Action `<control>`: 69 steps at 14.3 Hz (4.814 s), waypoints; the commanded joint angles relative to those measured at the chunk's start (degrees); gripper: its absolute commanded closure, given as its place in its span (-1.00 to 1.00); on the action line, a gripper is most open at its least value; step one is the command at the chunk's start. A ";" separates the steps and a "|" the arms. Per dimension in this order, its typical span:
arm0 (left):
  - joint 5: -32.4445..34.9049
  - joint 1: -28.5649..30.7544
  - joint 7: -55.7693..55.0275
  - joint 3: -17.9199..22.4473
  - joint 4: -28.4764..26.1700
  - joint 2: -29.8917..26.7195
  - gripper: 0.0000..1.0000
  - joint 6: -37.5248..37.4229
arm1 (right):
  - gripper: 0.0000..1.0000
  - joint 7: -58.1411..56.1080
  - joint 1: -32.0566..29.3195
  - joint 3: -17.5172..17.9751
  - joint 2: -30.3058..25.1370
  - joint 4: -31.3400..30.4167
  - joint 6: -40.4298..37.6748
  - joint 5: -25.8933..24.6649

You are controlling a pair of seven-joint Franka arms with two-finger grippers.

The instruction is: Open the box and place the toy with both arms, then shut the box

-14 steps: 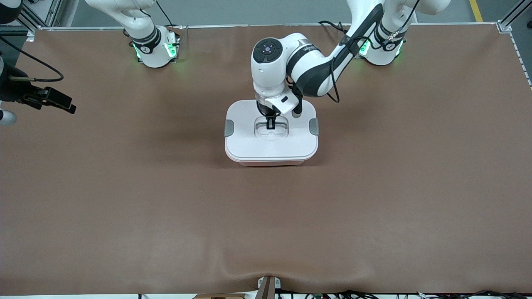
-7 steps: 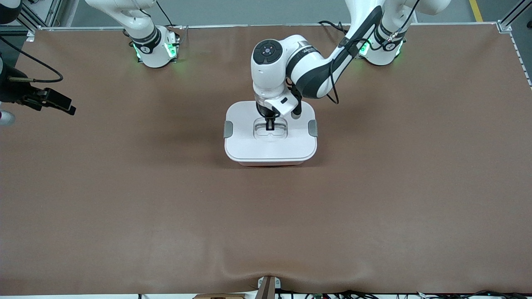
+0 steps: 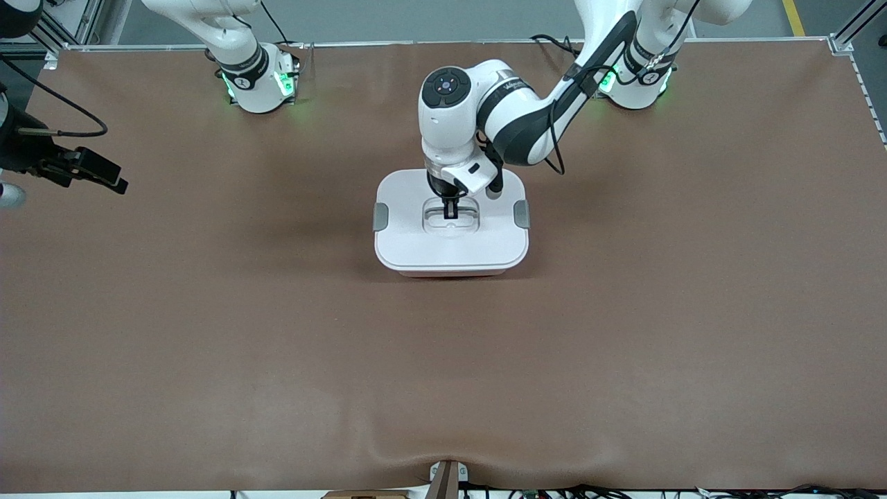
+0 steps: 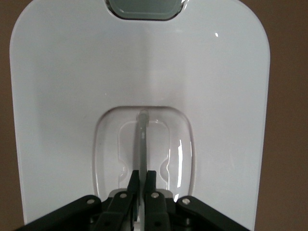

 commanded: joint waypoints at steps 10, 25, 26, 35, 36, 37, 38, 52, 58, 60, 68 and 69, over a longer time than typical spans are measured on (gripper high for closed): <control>1.25 5.07 11.46 0.29 3.21 -5.12 -1.00 -8.72 | -1.00 0.79 0.59 -0.05 -0.04 5.32 -4.91 0.05; 0.64 15.71 40.29 0.03 7.00 -8.29 -1.00 -20.86 | -1.00 -4.82 0.85 -0.13 -0.22 5.23 -7.47 -0.83; 0.64 16.41 41.61 0.03 7.00 -8.38 -1.00 -20.86 | -1.00 -4.92 0.76 -0.13 -0.31 5.23 -7.47 -0.83; 0.64 24.67 62.43 0.11 7.00 -10.93 -1.00 -24.02 | -1.00 -5.10 0.94 -0.13 -0.13 5.06 -5.81 -0.74; 0.64 25.72 64.81 0.11 7.00 -11.10 -1.00 -24.20 | -1.00 -5.10 1.02 -0.13 -0.13 4.88 -5.54 -0.74; 0.64 26.87 67.27 0.11 7.00 -11.45 -1.00 -24.20 | -1.00 -5.10 0.94 -0.05 -0.13 4.88 -5.45 -0.65; 0.64 27.75 69.38 0.03 7.09 -11.63 -1.00 -24.20 | -1.00 -5.10 0.94 -0.05 -0.13 4.88 -5.45 -0.65; -1.72 37.16 114.37 6.69 8.06 -17.77 -1.00 -29.20 | -1.00 -5.10 0.50 -0.13 -0.04 4.80 -5.54 -0.56; -16.15 36.63 130.27 16.64 7.97 -23.05 -1.00 -30.61 | -1.00 -5.10 0.50 -0.22 -0.04 4.88 -5.45 -0.47; -15.54 36.37 136.61 16.90 7.62 -25.24 -1.00 -34.20 | -1.00 -5.10 0.41 -0.22 -0.04 4.88 -5.45 -0.39; -12.21 36.11 146.55 18.05 4.28 -32.46 -1.00 -40.02 | -1.00 -5.10 -0.65 -0.40 -0.04 4.88 -5.01 0.05; -12.28 36.02 146.66 18.04 3.76 -32.55 -1.00 -40.02 | -1.00 -5.10 -0.64 -0.40 -0.04 4.88 -5.01 -0.03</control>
